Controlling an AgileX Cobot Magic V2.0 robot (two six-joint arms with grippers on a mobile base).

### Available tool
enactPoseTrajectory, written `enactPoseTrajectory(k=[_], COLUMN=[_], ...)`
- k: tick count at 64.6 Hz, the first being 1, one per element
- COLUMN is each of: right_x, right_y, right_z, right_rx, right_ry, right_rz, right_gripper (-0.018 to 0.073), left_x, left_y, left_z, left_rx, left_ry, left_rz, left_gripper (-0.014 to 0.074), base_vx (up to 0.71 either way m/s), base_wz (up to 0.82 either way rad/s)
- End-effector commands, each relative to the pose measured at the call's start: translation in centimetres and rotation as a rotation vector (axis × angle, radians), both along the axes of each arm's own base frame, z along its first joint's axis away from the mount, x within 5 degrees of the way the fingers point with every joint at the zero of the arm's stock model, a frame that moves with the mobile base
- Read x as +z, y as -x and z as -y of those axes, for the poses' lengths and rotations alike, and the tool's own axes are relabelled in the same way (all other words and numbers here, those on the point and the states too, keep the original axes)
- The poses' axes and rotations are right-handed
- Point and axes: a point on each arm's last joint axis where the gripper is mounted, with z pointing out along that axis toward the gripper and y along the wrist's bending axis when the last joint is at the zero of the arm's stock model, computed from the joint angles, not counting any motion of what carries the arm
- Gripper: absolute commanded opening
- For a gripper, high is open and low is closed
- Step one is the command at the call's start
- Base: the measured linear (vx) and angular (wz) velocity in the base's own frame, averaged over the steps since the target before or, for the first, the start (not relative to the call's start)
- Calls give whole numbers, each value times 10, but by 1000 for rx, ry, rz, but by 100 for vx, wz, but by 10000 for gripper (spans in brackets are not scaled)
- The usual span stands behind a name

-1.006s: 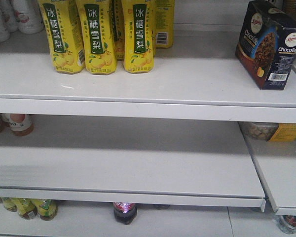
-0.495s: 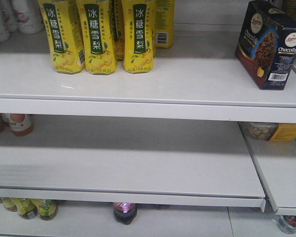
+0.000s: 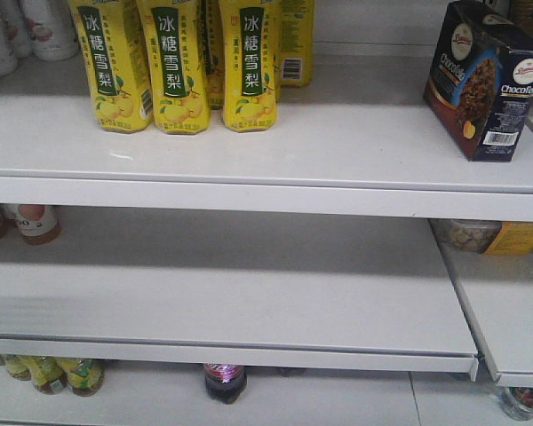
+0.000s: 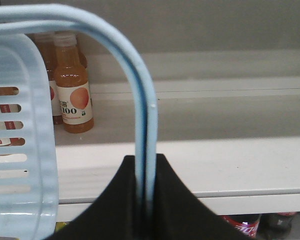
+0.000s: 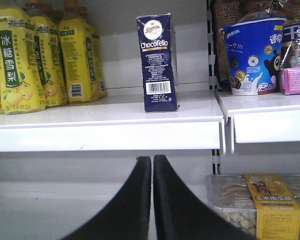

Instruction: Left arm holds basket, right arm returns cookies

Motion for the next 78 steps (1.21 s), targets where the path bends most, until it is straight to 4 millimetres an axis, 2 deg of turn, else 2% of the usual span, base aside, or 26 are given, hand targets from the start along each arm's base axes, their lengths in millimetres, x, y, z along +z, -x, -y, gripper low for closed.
enactPoseTrajectory(k=[1,15,27,38,56,65,78], right_x=[9,-1,-8,-7,-3,-3,-25], right_y=[0,-1,-1,0,-1,-1,-4], right_z=[3,9,3,-2,5,6,6], right_rx=[-38,-101,-44,-8,-142,-165,-161], right_ry=[30,-19,100,210,93,119,117], right_rz=[17,-93,-152,-133,-104,-105,-91], right_gripper=[-8,-8,-8,-8,-8,-8,-8], left_x=[18,18,18,18,18,18,18], left_y=[1,1,1,1,1,1,1], left_z=[-1,-1,-1,-1,-1,-1,-1], left_rx=[7,7,7,7,7,7,7], left_ry=[-22,-22,-22,-22,-22,-22,-22], left_rz=[140,140,140,140,140,140,140], left_gripper=[-6,-6,-6,-6,-6,-6,-6], base_vx=[0,0,0,0,0,0,0], base_wz=[0,0,0,0,0,0,0])
